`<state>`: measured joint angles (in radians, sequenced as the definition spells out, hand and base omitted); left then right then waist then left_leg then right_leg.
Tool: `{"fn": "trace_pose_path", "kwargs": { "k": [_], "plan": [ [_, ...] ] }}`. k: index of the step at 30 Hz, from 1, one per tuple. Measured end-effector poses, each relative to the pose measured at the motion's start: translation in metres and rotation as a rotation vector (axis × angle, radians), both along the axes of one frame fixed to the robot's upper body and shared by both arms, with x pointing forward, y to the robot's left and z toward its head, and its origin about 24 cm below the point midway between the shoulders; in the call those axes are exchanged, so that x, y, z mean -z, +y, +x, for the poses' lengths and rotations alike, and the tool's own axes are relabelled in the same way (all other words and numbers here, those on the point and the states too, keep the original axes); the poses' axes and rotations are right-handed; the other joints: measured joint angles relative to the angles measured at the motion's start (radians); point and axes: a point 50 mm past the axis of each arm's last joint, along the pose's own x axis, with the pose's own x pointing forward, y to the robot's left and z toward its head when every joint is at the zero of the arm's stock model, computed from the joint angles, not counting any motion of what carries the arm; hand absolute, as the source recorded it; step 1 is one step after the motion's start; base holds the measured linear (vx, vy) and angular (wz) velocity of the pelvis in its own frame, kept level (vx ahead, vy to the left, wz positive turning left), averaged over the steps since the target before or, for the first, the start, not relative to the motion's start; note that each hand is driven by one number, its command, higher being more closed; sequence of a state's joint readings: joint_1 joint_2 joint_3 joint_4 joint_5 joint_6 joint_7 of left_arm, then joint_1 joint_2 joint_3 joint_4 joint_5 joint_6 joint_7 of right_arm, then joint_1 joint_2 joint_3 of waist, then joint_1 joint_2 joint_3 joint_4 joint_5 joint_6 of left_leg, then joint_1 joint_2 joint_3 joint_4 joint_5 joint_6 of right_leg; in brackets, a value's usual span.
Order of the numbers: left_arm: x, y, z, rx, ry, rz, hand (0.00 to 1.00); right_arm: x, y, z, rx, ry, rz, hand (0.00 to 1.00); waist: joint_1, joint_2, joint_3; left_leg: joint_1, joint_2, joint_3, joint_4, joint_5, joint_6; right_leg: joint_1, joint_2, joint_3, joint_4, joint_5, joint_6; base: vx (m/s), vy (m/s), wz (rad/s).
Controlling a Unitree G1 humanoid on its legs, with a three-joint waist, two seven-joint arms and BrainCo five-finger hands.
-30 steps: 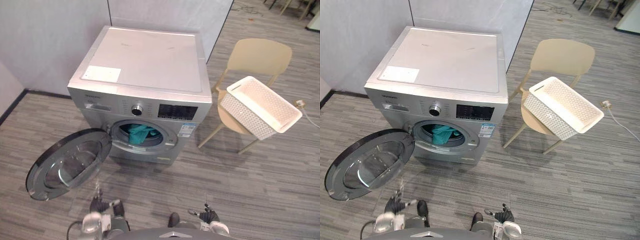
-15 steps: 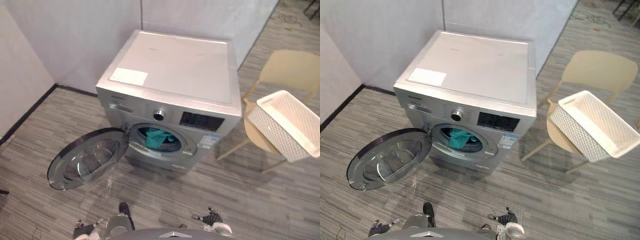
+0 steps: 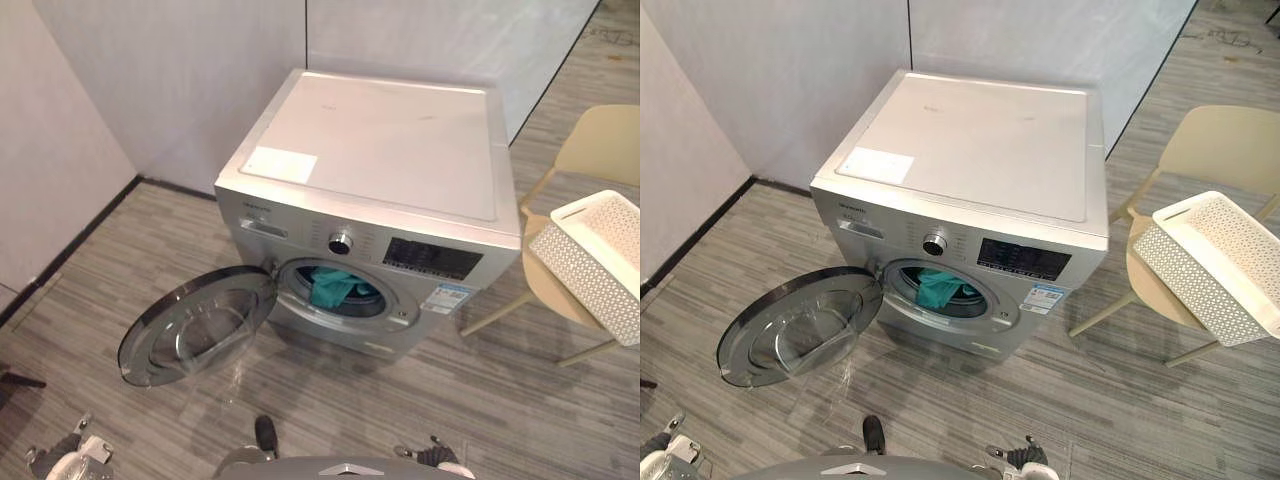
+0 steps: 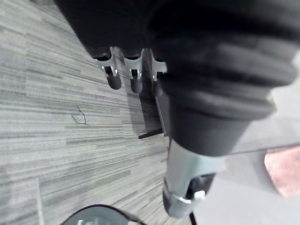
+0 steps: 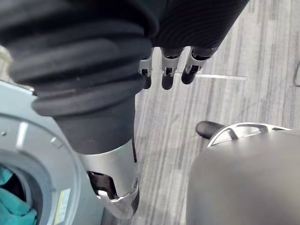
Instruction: Pick up the laundry basket with both hands and put the clothes into the washing machine.
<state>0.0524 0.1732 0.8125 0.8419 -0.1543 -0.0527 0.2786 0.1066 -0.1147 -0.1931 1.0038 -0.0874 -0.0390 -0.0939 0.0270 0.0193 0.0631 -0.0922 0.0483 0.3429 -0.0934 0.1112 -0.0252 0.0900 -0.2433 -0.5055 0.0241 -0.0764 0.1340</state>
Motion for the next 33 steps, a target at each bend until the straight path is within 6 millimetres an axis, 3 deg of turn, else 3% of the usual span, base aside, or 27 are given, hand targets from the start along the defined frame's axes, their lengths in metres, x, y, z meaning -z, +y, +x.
{"fn": "trace_pose_path", "kwargs": {
  "k": [2, 7, 10, 12, 16, 22, 27, 31, 33],
  "plan": [
    [-0.002, -0.011, 0.024, 0.193, 0.035, 0.032, 0.0, -0.005, 0.01, 0.018, -0.07, -0.06, 0.013, 0.0, 0.008, -0.018, 0.022, -0.038, 0.006, 0.024, 0.0, 0.0, 0.0, -0.039, -0.002, -0.002, 0.007, 0.0, 0.001, 0.05, 0.008, 0.06],
    [-0.022, -0.022, 0.082, 0.29, -0.081, 0.076, 0.0, -0.015, 0.04, 0.048, -0.211, -0.155, 0.041, 0.0, 0.017, -0.05, 0.05, -0.142, 0.02, 0.071, 0.007, 0.043, 0.009, -0.16, -0.012, -0.003, 0.057, 0.006, 0.01, 0.09, 0.01, 0.12],
    [-0.047, -0.019, 0.11, 0.314, -0.163, 0.166, 0.0, -0.017, 0.053, 0.051, -0.28, -0.171, 0.049, 0.0, 0.015, -0.061, 0.059, -0.169, 0.037, 0.08, 0.008, 0.058, 0.015, -0.203, -0.01, -0.002, 0.113, 0.007, 0.008, 0.1, 0.005, 0.09],
    [-0.076, -0.004, 0.126, 0.34, -0.207, 0.286, 0.0, -0.026, 0.061, 0.063, -0.326, -0.237, 0.043, 0.0, 0.025, -0.083, 0.074, -0.182, 0.063, 0.099, 0.008, 0.067, 0.002, -0.231, 0.009, 0.002, 0.123, 0.007, 0.007, 0.05, -0.04, -0.18],
    [-0.121, 0.017, 0.147, 0.343, -0.25, 0.459, 0.0, -0.037, 0.061, 0.074, -0.331, -0.315, 0.027, 0.0, 0.032, -0.101, 0.106, -0.222, 0.103, 0.109, 0.007, 0.083, -0.021, -0.27, 0.05, 0.012, 0.105, 0.006, 0.006, 0.0, -0.064, -0.18],
    [-0.163, 0.018, 0.165, 0.256, -0.331, 0.599, 0.0, -0.028, 0.059, 0.053, -0.318, -0.258, 0.035, 0.0, 0.048, -0.106, 0.128, -0.278, 0.124, 0.104, 0.007, 0.104, -0.04, -0.318, 0.074, 0.012, 0.095, -0.002, -0.008, -0.02, 0.001, 0.0],
    [-0.18, 0.02, 0.172, 0.234, -0.358, 0.656, 0.0, -0.028, 0.062, 0.051, -0.334, -0.258, 0.038, 0.0, 0.053, -0.102, 0.135, -0.305, 0.124, 0.094, 0.007, 0.111, -0.034, -0.339, 0.074, 0.005, 0.098, -0.004, -0.012, -0.04, 0.045, 0.06],
    [-0.182, 0.04, 0.183, 0.342, -0.281, 0.615, 0.0, -0.04, 0.069, 0.064, -0.359, -0.336, 0.045, 0.0, 0.055, -0.103, 0.156, -0.336, 0.13, 0.102, 0.001, 0.1, -0.036, -0.37, 0.075, 0.002, 0.106, -0.002, -0.013, -0.06, 0.058, 0.03],
    [-0.189, 0.045, 0.194, 0.375, -0.279, 0.577, 0.0, -0.048, 0.075, 0.072, -0.389, -0.385, 0.051, 0.0, 0.056, -0.116, 0.173, -0.342, 0.137, 0.135, 0.001, 0.1, -0.034, -0.375, 0.075, -0.001, 0.103, 0.003, -0.013, -0.02, 0.055, 0.03]
  ]
}}
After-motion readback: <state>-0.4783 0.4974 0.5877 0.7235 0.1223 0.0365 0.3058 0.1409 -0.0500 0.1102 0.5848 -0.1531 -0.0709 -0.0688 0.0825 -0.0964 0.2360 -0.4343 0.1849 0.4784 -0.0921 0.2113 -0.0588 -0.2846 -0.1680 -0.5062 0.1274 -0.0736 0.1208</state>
